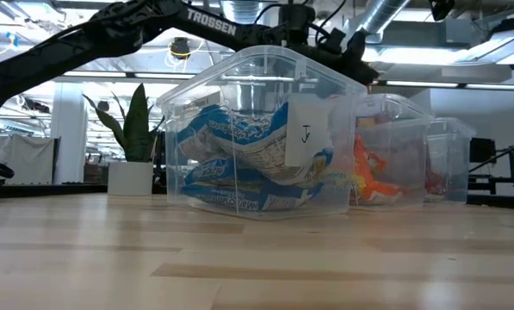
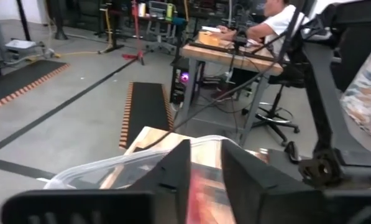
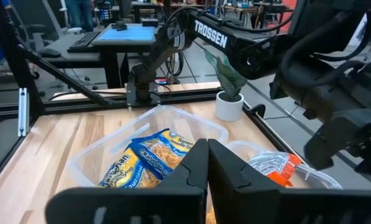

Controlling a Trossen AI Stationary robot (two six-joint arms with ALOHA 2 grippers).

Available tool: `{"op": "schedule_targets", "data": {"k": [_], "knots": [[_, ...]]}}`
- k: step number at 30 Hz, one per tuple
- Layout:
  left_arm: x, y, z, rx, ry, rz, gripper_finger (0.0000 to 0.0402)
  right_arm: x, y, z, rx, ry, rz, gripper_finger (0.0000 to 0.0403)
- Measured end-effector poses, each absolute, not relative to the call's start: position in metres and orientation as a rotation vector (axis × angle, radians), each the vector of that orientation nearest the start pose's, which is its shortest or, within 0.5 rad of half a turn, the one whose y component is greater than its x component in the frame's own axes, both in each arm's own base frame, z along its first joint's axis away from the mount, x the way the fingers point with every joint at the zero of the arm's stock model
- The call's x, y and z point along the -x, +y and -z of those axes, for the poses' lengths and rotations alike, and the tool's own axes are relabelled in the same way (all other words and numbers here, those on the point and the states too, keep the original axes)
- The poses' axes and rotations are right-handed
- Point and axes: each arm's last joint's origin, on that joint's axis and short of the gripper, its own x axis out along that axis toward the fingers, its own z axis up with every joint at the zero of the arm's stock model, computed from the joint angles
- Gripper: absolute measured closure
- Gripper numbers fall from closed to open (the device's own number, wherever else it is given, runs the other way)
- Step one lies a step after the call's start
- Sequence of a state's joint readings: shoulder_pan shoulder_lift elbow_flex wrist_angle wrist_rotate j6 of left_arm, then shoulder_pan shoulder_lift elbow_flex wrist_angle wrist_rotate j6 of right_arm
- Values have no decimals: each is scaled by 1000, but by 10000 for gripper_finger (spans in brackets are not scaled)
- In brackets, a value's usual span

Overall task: Sort Maruchan noodles
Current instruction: Put the red noodle pack into the top left transparent bin, then return to Home Position

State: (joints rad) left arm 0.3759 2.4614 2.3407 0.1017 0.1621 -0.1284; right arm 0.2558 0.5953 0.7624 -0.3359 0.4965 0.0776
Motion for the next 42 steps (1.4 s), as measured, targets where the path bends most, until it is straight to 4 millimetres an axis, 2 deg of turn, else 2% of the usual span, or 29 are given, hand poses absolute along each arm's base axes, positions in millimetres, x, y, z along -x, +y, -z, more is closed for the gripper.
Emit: {"op": "schedule_targets", "data": {"k": [5, 8, 11, 14, 16, 18, 21, 26, 29, 31, 33, 36, 38, 40, 42], "knots": [[-535, 201, -298, 124, 11, -193, 256, -124, 18, -336, -15, 148, 246, 376], [-527, 205, -308, 138, 43, -172, 220, -124, 18, -336, -15, 148, 247, 376], [-505, 213, -337, 167, 82, -155, 201, -124, 18, -335, -11, 159, 247, 376], [-467, 212, -385, 199, 119, -88, 197, -123, 18, -332, 1, 188, 248, 376], [-445, 201, -410, 206, 164, -16, 196, -123, 18, -329, 9, 218, 251, 376], [-431, 180, -420, 206, 250, 65, 196, -122, 18, -326, -4, 245, 254, 376], [-422, 135, -414, 179, 409, 144, 201, -121, 17, -322, -29, 284, 263, 376], [-393, 50, -415, 37, 441, 75, 238, -121, 17, -321, -42, 286, 265, 376], [-365, 17, -387, -1, 467, -25, 266, -121, 17, -322, -54, 277, 264, 376], [-338, 1, -373, -12, 392, -66, 281, -121, 18, -322, -61, 277, 258, 376], [-304, -12, -362, -20, 257, -87, 294, -121, 20, -322, -62, 276, 247, 376], [-253, -22, -334, -11, 83, -101, 309, -121, 22, -324, -67, 259, 231, 376], [-221, -20, -314, 5, -41, -119, 315, -121, 22, -325, -69, 249, 226, 376], [-191, -16, -304, 32, -192, -127, 321, -122, 22, -326, -74, 234, 225, 376], [-166, -11, -289, 63, -249, -133, 328, -125, 23, -327, -73, 229, 224, 376]]}}
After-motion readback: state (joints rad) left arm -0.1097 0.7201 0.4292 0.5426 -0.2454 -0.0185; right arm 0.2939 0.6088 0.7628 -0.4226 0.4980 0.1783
